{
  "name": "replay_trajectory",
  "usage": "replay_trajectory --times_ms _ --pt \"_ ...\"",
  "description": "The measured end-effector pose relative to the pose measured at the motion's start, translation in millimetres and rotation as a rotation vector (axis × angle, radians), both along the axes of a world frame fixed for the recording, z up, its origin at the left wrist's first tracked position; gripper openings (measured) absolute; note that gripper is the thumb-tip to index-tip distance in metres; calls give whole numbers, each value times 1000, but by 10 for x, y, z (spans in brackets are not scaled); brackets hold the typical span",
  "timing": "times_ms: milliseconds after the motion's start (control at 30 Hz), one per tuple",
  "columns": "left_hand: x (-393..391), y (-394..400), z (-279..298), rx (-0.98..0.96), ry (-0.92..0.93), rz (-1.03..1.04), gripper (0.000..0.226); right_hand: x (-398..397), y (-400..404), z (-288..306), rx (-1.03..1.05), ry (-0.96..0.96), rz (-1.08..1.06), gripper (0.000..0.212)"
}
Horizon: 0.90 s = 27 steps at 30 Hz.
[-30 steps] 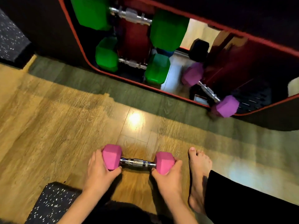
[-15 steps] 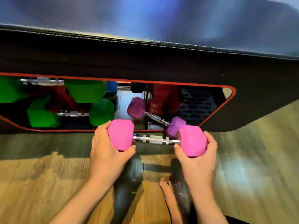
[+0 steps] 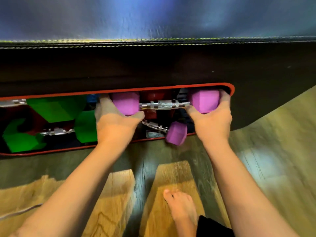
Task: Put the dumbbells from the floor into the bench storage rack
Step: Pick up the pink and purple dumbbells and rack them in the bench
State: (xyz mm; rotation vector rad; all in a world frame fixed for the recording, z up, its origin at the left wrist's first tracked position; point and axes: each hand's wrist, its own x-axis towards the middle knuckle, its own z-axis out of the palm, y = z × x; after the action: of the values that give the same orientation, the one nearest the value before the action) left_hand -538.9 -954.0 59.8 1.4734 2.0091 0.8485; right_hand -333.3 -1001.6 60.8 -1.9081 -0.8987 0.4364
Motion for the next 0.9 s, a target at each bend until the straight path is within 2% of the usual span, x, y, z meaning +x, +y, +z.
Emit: replay_trajectory --times_ms 133,267,333,467,567,733,800,900 --pt "48 170 48 -31 31 14 50 31 224 -39 19 12 37 64" --pt "99 314 16 -99 66 -40 49 108 421 -117 -13 27 51 60" --pt "106 352 -19 -87 91 -67 51 138 461 -156 -49 30 70 65" --pt "119 402 -65 -73 164 -115 71 179 569 -206 -100 25 109 71" --pt "171 424 -36 -101 258 -159 74 181 626 -252 -143 21 130 77" --pt "206 391 -59 -171 472 -192 76 92 572 -213 -285 -190 167 106" --pt "217 400 -58 -203 484 -199 74 73 558 -180 -330 -273 191 112" --pt "216 412 -64 -235 452 -196 72 58 561 -134 -367 -320 212 112"
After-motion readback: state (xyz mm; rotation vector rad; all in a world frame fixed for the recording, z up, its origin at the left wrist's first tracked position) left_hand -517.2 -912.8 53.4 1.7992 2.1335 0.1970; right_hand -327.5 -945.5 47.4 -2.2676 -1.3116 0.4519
